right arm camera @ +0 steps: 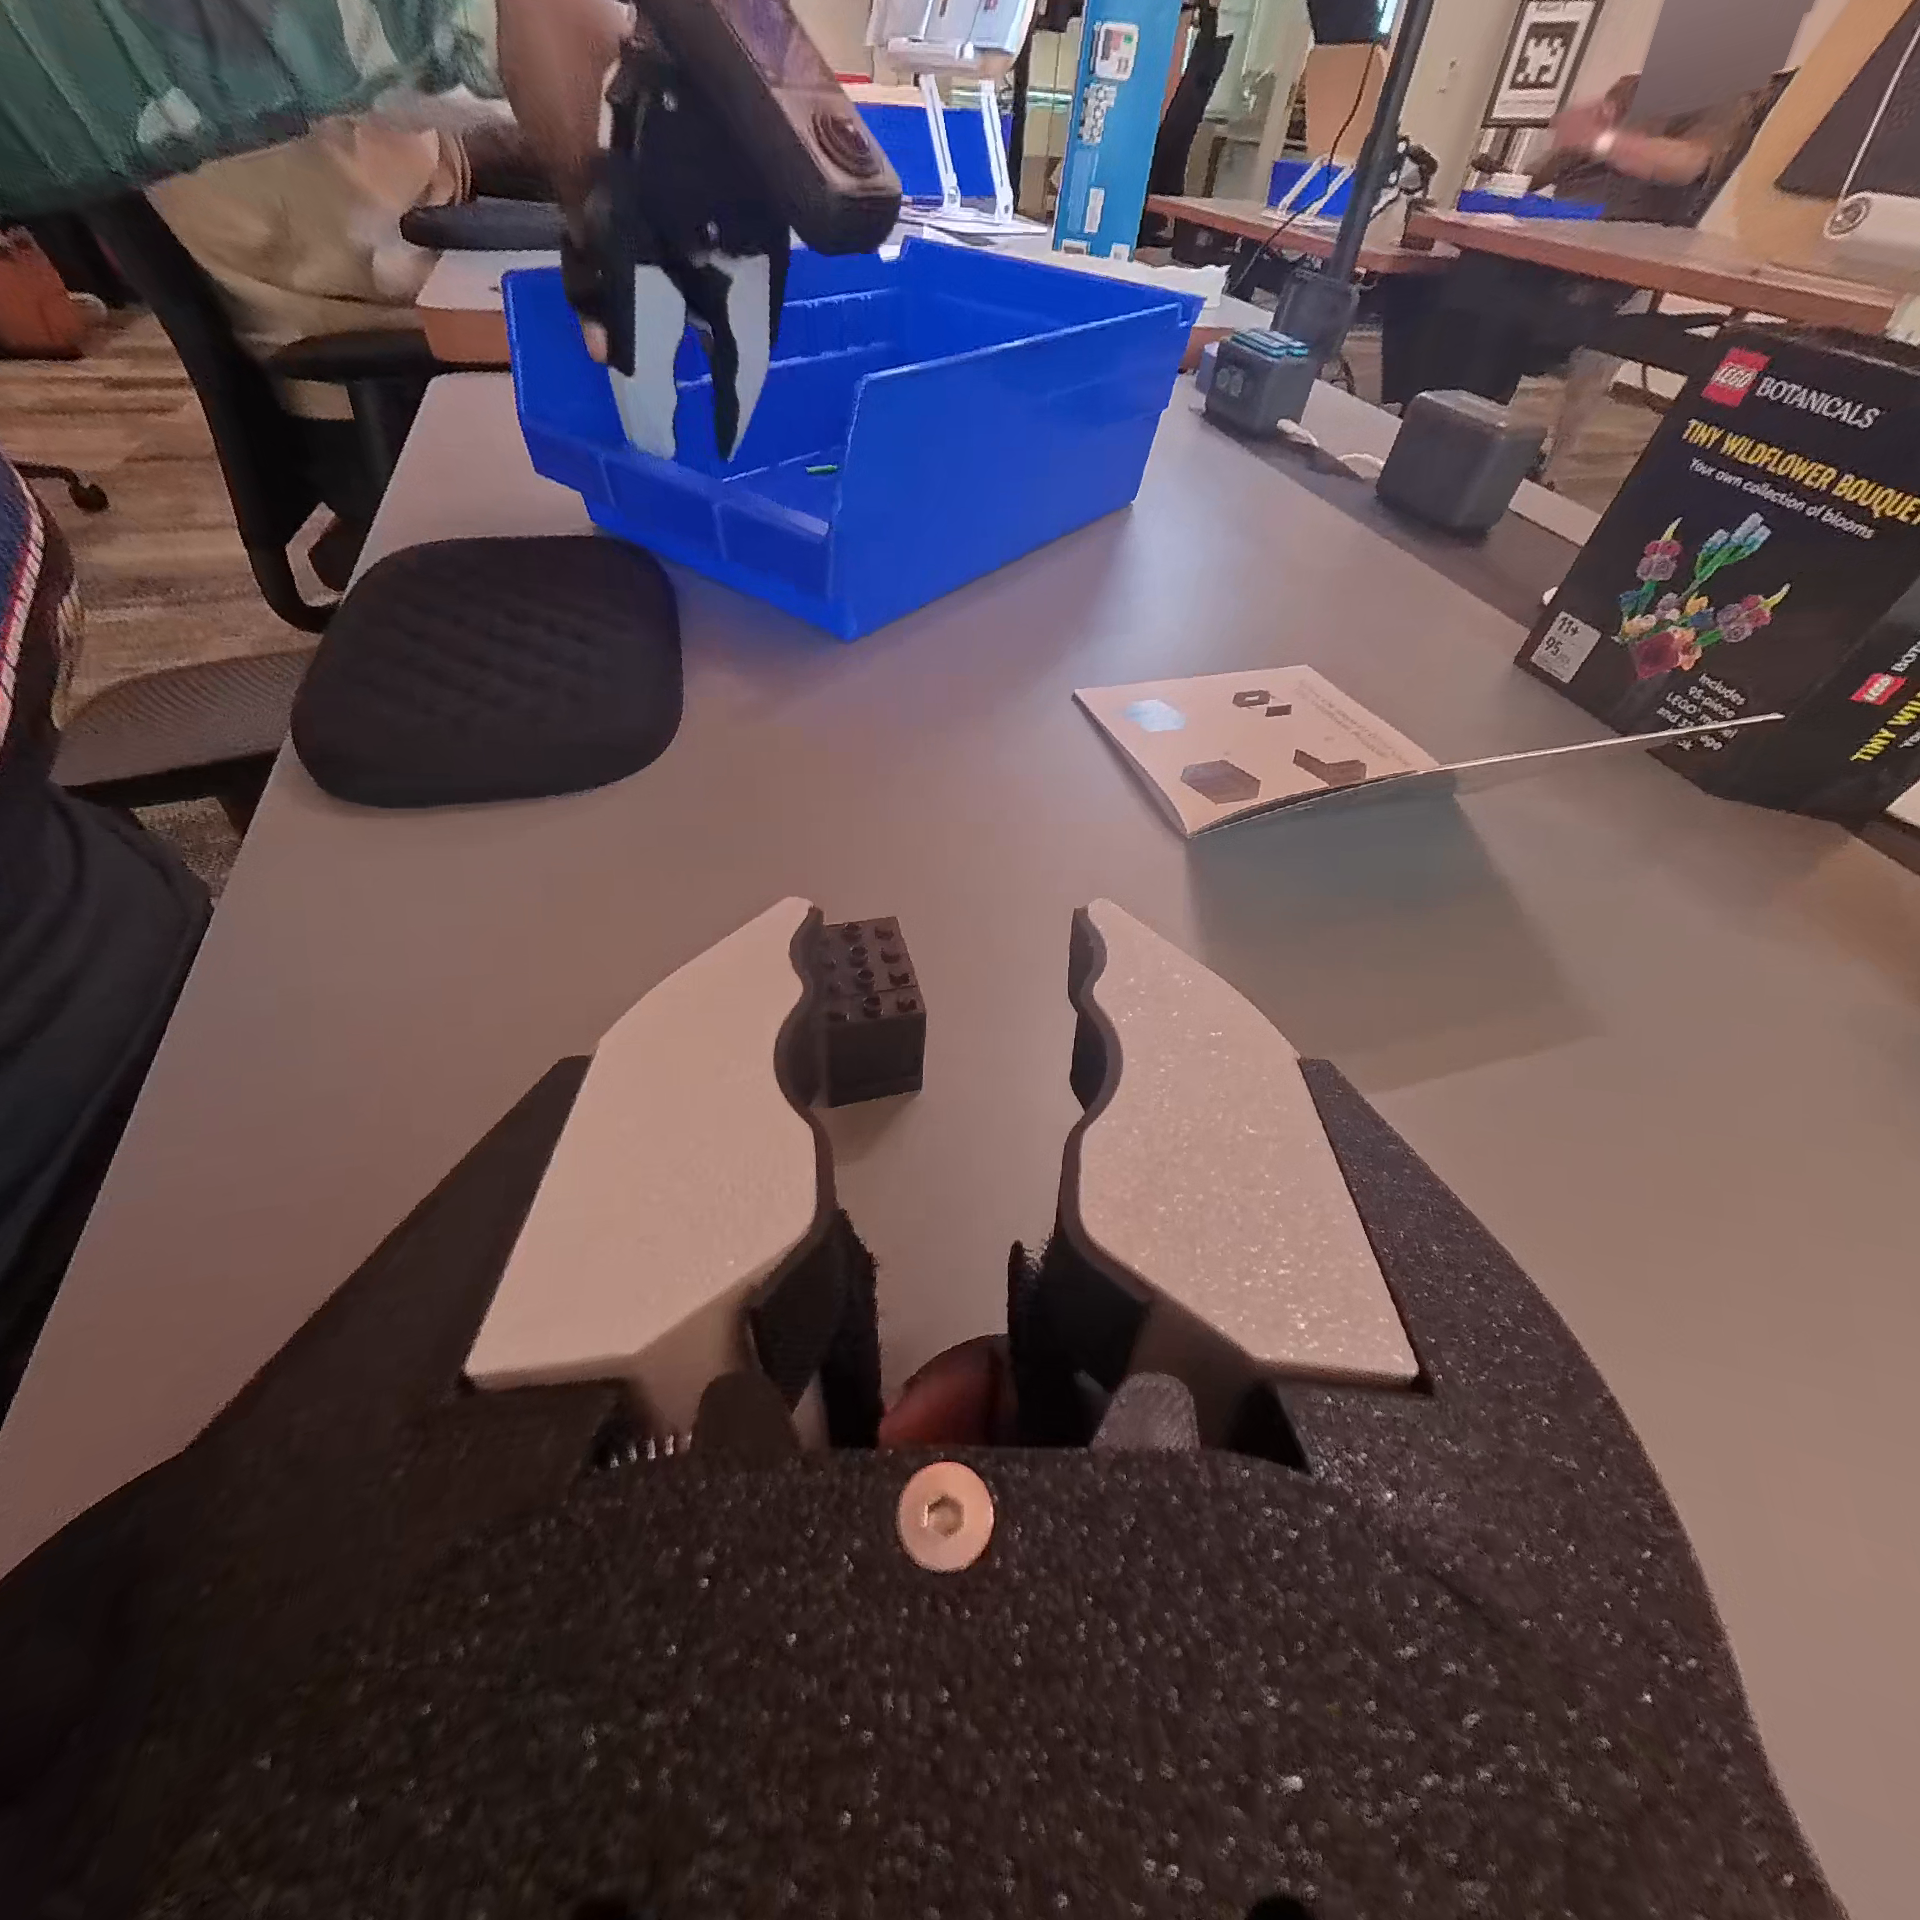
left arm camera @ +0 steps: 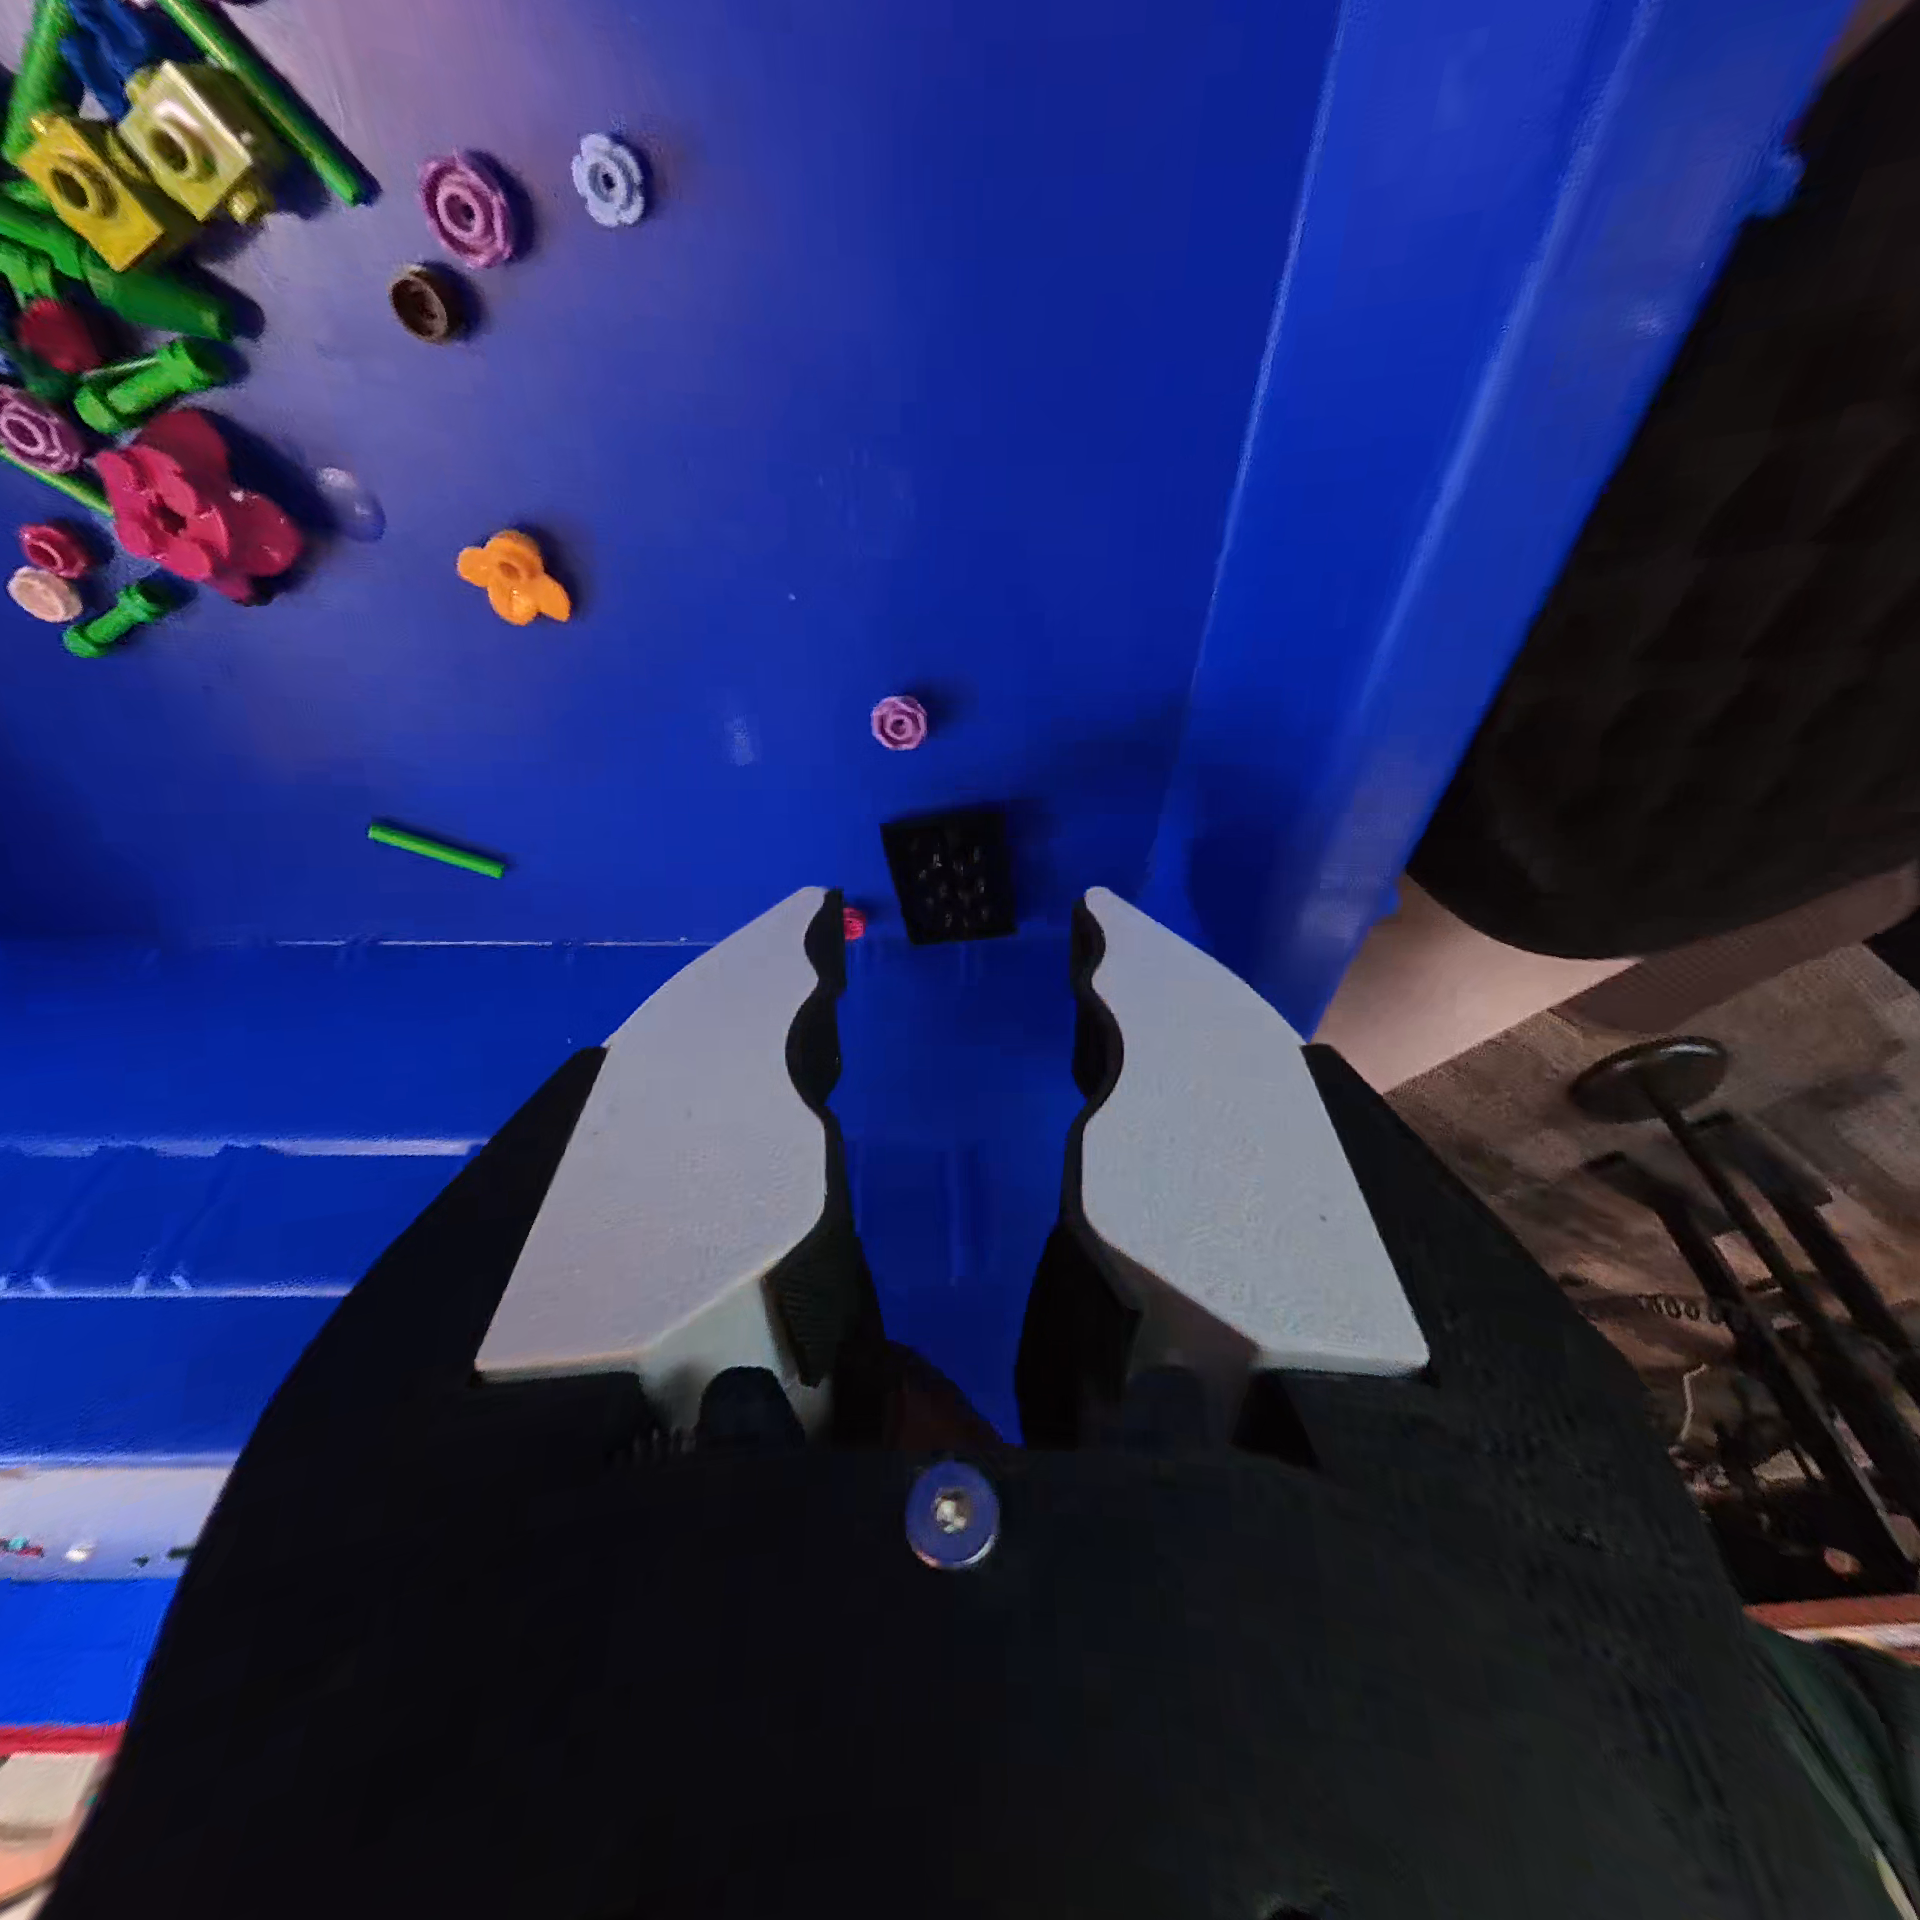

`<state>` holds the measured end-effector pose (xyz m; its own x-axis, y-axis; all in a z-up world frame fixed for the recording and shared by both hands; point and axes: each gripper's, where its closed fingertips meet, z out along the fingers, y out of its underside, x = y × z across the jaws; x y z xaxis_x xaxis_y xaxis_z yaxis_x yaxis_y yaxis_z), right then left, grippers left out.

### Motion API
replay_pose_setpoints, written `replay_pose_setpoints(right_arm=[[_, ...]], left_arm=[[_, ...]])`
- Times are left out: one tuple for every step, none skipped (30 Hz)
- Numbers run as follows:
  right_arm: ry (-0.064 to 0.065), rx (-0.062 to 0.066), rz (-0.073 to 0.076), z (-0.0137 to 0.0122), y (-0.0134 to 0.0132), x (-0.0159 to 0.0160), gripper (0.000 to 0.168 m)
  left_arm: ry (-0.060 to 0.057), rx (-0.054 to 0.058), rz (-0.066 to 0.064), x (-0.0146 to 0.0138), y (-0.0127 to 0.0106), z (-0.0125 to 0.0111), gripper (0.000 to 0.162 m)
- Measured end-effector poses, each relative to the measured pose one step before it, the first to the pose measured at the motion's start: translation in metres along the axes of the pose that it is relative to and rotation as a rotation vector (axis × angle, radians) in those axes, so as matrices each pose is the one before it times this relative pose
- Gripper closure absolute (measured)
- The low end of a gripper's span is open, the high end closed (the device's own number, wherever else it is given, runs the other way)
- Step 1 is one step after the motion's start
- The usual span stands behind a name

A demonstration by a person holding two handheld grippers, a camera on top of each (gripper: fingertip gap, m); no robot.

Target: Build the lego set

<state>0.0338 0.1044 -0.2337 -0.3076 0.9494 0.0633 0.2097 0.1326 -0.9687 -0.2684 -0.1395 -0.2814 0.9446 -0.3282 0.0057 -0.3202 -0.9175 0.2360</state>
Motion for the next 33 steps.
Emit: replay_pose_setpoints(right_arm=[[-0.0018,-0.0015,0.0013,0.00012,0.00015,-0.00004,0.123],[-0.0014,-0.0037,-0.0022,0.00027,0.00053,-0.00029,0.123],[-0.0010,-0.0051,-0.0044,0.00050,0.00060,-0.00049,0.123],[0.0001,-0.0059,-0.0044,0.00046,0.00080,-0.00036,0.123],[0.0013,-0.0056,-0.0029,0.00052,0.00075,-0.00009,0.123],[0.0013,-0.0046,-0.0015,0.00030,0.00061,0.00004,0.123],[0.0014,-0.0038,-0.0007,0.00030,0.00054,0.00019,0.123],[0.0020,-0.0036,-0.0012,0.00022,0.00042,0.00018,0.123],[0.0024,-0.0033,-0.0023,0.00011,0.00052,0.00014,0.123],[0.0026,-0.0032,-0.0029,0.00027,0.00044,0.00005,0.123],[0.0025,-0.0040,-0.0029,0.00021,0.00065,0.00012,0.124],[0.0019,-0.0055,-0.0031,0.00043,0.00074,-0.00004,0.124],[0.0021,-0.0070,-0.0031,0.00050,0.00099,0.00013,0.124],[0.0018,-0.0075,-0.0035,0.00050,0.00114,0.00011,0.124],[0.0012,-0.0066,-0.0034,0.00045,0.00094,0.00000,0.124],[-0.0004,-0.0046,-0.0028,0.00053,0.00060,-0.00015,0.124],[-0.0007,-0.0037,-0.0035,0.00037,0.00021,-0.00036,0.124],[-0.0012,-0.0018,-0.0050,0.00024,0.00004,-0.00040,0.124],[-0.0029,0.0009,-0.0042,0.00045,-0.00064,-0.00071,0.124],[-0.0053,0.0042,-0.0013,0.00057,-0.00141,-0.00087,0.124],[-0.0091,0.0076,0.0004,0.00084,-0.00250,-0.00144,0.124],[-0.0118,0.0075,-0.0016,0.00130,-0.00320,-0.00199,0.124],[-0.0114,0.0063,-0.0073,0.00157,-0.00419,-0.00235,0.124],[-0.0122,0.0106,-0.0156,0.00200,-0.00585,-0.00286,0.124],[-0.0178,0.0196,-0.0233,0.00267,-0.00802,-0.00405,0.123],[-0.0243,0.0250,-0.0297,0.00320,-0.00992,-0.00489,0.124],[-0.0281,0.0238,-0.0382,0.00384,-0.01109,-0.00513,0.124],[-0.0245,0.0210,-0.0483,0.00423,-0.01226,-0.00404,0.123],[-0.0220,0.0185,-0.0609,0.00422,-0.01332,-0.00309,0.124],[-0.0162,0.0173,-0.0711,0.00388,-0.01393,-0.00156,0.126],[-0.0088,0.0186,-0.0755,0.00334,-0.01441,0.00032,0.129],[-0.0114,0.0244,-0.0740,0.00284,-0.01475,0.00085,0.132],[-0.0171,0.0291,-0.0640,0.00222,-0.01470,0.00096,0.133]], left_arm=[[-0.0095,-0.0046,-0.0150,-0.00239,-0.00040,0.00260,0.120],[-0.0078,-0.0038,-0.0130,-0.00205,0.00013,0.00264,0.120],[0.0020,-0.0041,-0.0076,-0.00038,0.00012,0.00293,0.120],[0.0058,-0.0092,-0.0017,0.00065,0.00066,0.00303,0.120],[0.0042,-0.0150,0.0040,0.00078,0.00130,0.00319,0.120],[0.0057,-0.0160,0.0077,0.00134,0.00119,0.00295,0.120],[0.0039,-0.0130,0.0068,0.00086,0.00066,0.00262,0.121],[-0.0016,-0.0099,0.0024,-0.00021,0.00021,0.00251,0.122],[-0.0053,-0.0094,-0.0013,-0.00114,0.00023,0.00226,0.124],[-0.0088,-0.0060,-0.0002,-0.00170,0.00021,0.00085,0.130],[-0.0023,0.0012,0.0032,-0.00056,-0.00018,-0.00014,0.135],[0.0070,0.0029,0.0074,0.00092,0.00008,-0.00007,0.136],[0.0090,0.0063,0.0108,0.00161,-0.00006,-0.00046,0.136],[-0.0028,0.0169,0.0066,0.00010,-0.00079,-0.00171,0.136],[-0.0237,0.0297,-0.0051,-0.00305,-0.00147,-0.00424,0.136],[-0.0299,0.0506,-0.0183,-0.00458,-0.00314,-0.00723,0.136],[-0.0250,0.0850,-0.0275,-0.00461,-0.00715,-0.01008,0.136],[-0.0261,0.1261,-0.0322,-0.00530,-0.01272,-0.01288,0.136],[-0.0259,0.1655,-0.0319,-0.00521,-0.01922,-0.01488,0.136],[-0.0040,0.2128,-0.0185,-0.00095,-0.02697,-0.01633,0.136],[0.0388,0.2604,-0.0069,0.00758,-0.03487,-0.01684,0.137],[0.0795,0.2724,-0.0175,0.01623,-0.03821,-0.01428,0.136],[0.1005,0.2393,-0.0395,0.02110,-0.03475,-0.00858,0.137],[0.1032,0.1787,-0.0560,0.02180,-0.02561,-0.00167,0.137],[0.0951,0.1225,-0.0626,0.01983,-0.01543,0.00371,0.137],[0.0922,0.0867,-0.0623,0.01787,-0.00711,0.00715,0.137],[0.0944,0.0659,-0.0649,0.01602,-0.00197,0.00893,0.137],[0.0866,0.0579,-0.0750,0.01251,0.00082,0.00977,0.137],[0.0810,0.0484,-0.0832,0.00906,0.00315,0.01003,0.137],[0.0783,0.0352,-0.0780,0.00677,0.00535,0.00964,0.137],[0.0633,0.0223,-0.0635,0.00368,0.00712,0.00926,0.137],[0.0456,0.0018,-0.0489,0.00091,0.00902,0.00833,0.137],[0.0320,-0.0142,-0.0357,-0.00071,0.00971,0.00757,0.137]])
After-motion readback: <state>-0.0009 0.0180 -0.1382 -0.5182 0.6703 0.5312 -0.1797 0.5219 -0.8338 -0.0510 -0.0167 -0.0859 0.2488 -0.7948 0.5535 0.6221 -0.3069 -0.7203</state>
